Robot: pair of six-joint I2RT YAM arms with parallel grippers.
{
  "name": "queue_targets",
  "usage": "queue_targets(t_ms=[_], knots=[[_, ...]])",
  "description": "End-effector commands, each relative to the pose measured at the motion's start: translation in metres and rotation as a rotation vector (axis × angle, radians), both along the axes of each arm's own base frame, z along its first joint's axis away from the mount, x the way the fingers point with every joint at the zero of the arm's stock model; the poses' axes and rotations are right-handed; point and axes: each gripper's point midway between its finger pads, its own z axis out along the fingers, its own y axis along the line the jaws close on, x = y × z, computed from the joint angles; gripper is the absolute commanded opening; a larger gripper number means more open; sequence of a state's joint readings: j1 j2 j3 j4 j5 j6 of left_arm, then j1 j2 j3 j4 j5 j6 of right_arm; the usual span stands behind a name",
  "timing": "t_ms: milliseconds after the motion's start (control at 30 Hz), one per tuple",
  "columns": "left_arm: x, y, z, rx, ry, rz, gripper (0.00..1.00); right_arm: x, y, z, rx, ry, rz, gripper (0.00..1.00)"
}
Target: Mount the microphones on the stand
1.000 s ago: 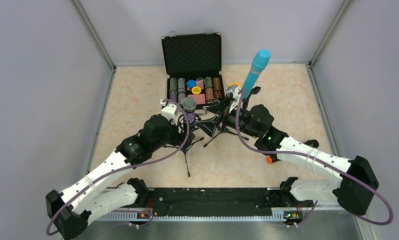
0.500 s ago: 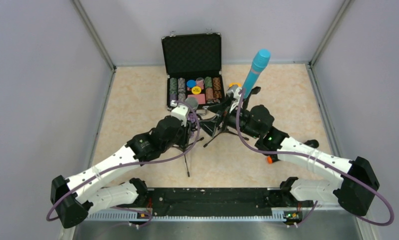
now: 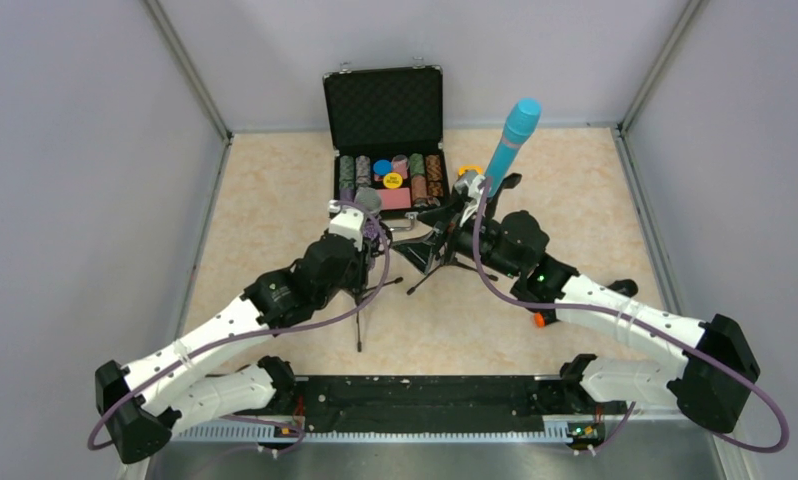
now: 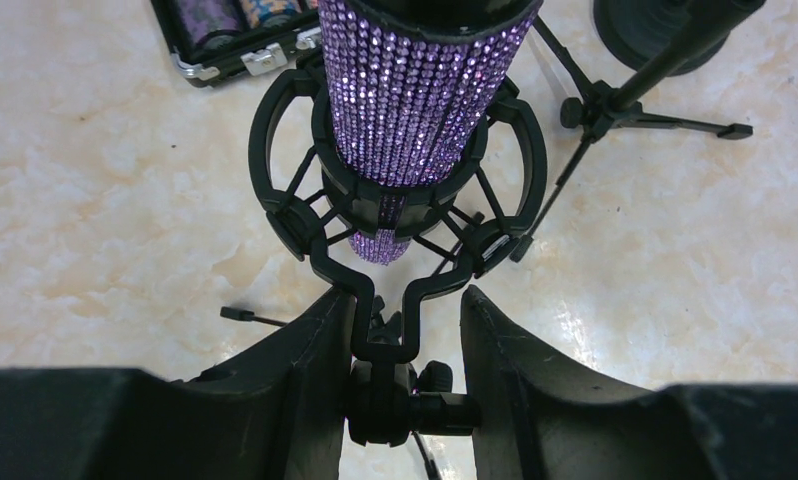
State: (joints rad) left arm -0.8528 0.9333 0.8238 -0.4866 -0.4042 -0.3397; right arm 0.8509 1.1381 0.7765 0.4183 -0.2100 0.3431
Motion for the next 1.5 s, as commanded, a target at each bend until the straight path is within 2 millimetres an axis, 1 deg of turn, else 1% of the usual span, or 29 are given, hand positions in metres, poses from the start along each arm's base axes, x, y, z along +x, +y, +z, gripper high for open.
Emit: queue_targets(t_ms=[0, 100, 333, 600, 867, 1000, 1233, 1333, 1400, 1467], knots=[[0.022, 0.01, 0.06, -0.079, -0.187, 0.109, 0.0, -0.007, -0.003, 0.016, 0.041, -0.025, 0.004, 0.99], [0.027, 0.015, 0.07, -0.073, -0.221, 0.14, 0.0, -0.007, -0.004, 0.016, 0.039, -0.021, 0.0, 0.99], [0.034, 0.019, 0.095, -0.06, -0.279, 0.162, 0.0, -0.007, -0.006, 0.016, 0.042, -0.022, -0.005, 0.99], [0.044, 0.027, 0.143, -0.081, -0.375, 0.168, 0.0, -0.008, -0.005, 0.014, 0.051, -0.012, 0.001, 0.99], [0.07, 0.042, 0.187, -0.168, -0.424, 0.188, 0.0, -0.01, -0.003, 0.01, 0.05, 0.005, 0.015, 0.99], [0.084, 0.059, 0.214, -0.187, -0.46, 0.233, 0.0, -0.011, -0.005, 0.01, 0.048, 0.004, 0.012, 0.99], [0.098, 0.085, 0.258, -0.189, -0.531, 0.325, 0.0, -0.012, -0.006, 0.006, 0.05, 0.012, 0.01, 0.99], [0.103, 0.094, 0.271, -0.18, -0.552, 0.373, 0.0, -0.012, -0.005, 0.003, 0.051, 0.022, 0.014, 0.99], [0.107, 0.101, 0.276, -0.158, -0.558, 0.404, 0.0, -0.014, -0.005, 0.003, 0.052, 0.031, 0.022, 0.99], [0.109, 0.112, 0.28, -0.13, -0.566, 0.458, 0.0, -0.017, -0.005, 0.003, 0.049, 0.037, 0.032, 0.99]])
